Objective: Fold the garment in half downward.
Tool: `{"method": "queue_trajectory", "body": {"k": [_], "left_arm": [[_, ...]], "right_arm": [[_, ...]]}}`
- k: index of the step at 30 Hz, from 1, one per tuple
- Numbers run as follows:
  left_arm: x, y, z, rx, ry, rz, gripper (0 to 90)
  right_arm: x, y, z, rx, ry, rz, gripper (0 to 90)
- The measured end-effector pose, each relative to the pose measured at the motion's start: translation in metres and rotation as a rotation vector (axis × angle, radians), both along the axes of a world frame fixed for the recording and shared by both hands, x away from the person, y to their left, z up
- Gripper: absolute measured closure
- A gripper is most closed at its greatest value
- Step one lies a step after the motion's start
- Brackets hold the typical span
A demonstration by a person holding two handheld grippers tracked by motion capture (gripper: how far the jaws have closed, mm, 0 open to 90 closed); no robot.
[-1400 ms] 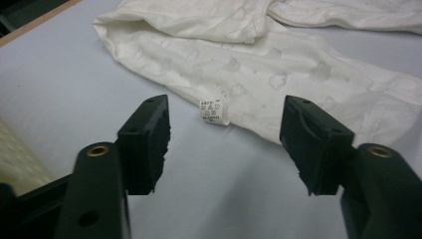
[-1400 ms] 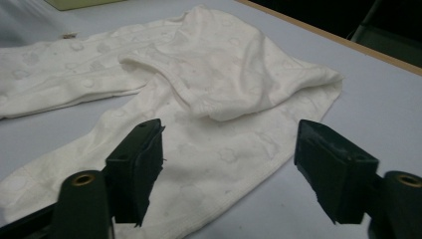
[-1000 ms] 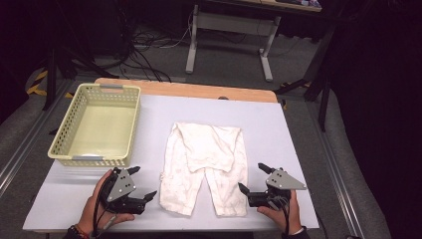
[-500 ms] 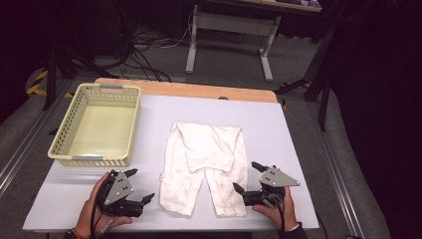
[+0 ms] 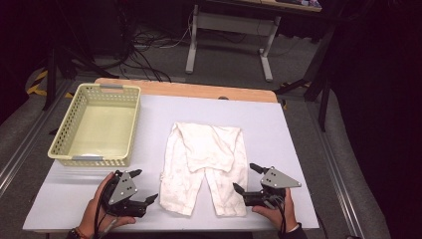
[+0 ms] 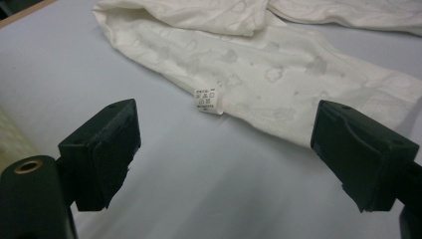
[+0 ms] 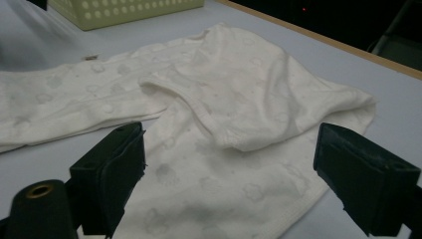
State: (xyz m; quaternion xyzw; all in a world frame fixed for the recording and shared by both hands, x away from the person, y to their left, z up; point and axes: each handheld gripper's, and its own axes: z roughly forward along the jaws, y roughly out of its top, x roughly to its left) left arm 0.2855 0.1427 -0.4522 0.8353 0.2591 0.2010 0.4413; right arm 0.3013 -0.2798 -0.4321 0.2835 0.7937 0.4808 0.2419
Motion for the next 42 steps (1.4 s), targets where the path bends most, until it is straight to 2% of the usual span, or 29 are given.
{"method": "queue_trajectory", "body": {"k": [2,5,9,12,14,17,20,21,22,23,25,27,29,32,35,37,39,42], "left_arm": [[0.003,-0.008,0.002,0.003,-0.003,-0.014,13.6],[0.013,-0.024,0.008,-0.005,0.002,-0.041,19.8],[0.03,-0.049,0.013,0.025,0.009,-0.08,26.0],[0.047,-0.066,0.013,0.02,0.03,-0.115,28.8],[0.059,-0.076,0.009,0.034,0.051,-0.131,29.3],[0.078,-0.087,0.001,0.069,0.115,-0.139,31.3],[0.085,-0.092,-0.003,0.077,0.128,-0.144,37.5],[0.089,-0.097,-0.004,0.101,0.134,-0.152,39.8],[0.089,-0.097,-0.004,0.101,0.134,-0.152,40.8],[0.092,-0.102,-0.005,0.121,0.133,-0.148,42.8],[0.094,-0.107,-0.006,0.132,0.139,-0.148,50.5],[0.097,-0.111,-0.007,0.165,0.134,-0.132,52.2],[0.098,-0.112,-0.006,0.149,0.138,-0.147,64.6],[0.098,-0.112,-0.006,0.145,0.133,-0.139,75.3],[0.099,-0.11,-0.005,0.134,0.123,-0.121,76.8],[0.097,-0.103,0.002,0.089,0.097,-0.107,82.4],[0.095,-0.098,0.007,0.057,0.087,-0.107,83.8],[0.086,-0.096,0.016,0.044,0.062,-0.109,84.3]], "right_arm": [[0.0,0.001,0.001,-0.011,0.0,0.015,21.6],[0.001,0.006,0.001,-0.051,-0.004,0.025,32.2],[0.012,0.014,0.0,-0.107,0.0,0.039,39.6],[0.024,0.02,-0.001,-0.146,0.012,0.041,41.7],[0.034,0.026,-0.004,-0.183,0.043,0.037,43.2],[0.048,0.032,-0.011,-0.233,0.081,0.043,46.8],[0.054,0.035,-0.014,-0.247,0.091,0.045,51.2],[0.059,0.037,-0.015,-0.267,0.093,0.045,55.8],[0.059,0.037,-0.015,-0.267,0.093,0.045,55.8],[0.061,0.039,-0.015,-0.276,0.093,0.048,62.1],[0.062,0.04,-0.015,-0.285,0.093,0.045,67.8],[0.063,0.042,-0.015,-0.29,0.096,0.049,73.5],[0.061,0.043,-0.014,-0.296,0.087,0.041,80.6],[0.059,0.044,-0.011,-0.285,0.078,0.048,83.1],[0.057,0.043,-0.005,-0.248,0.073,0.046,83.5],[0.052,0.043,0.002,-0.223,0.052,0.04,83.7],[0.047,0.043,0.008,-0.222,0.029,0.04,83.8],[0.039,0.043,0.015,-0.211,0.013,0.054,83.7]]}}
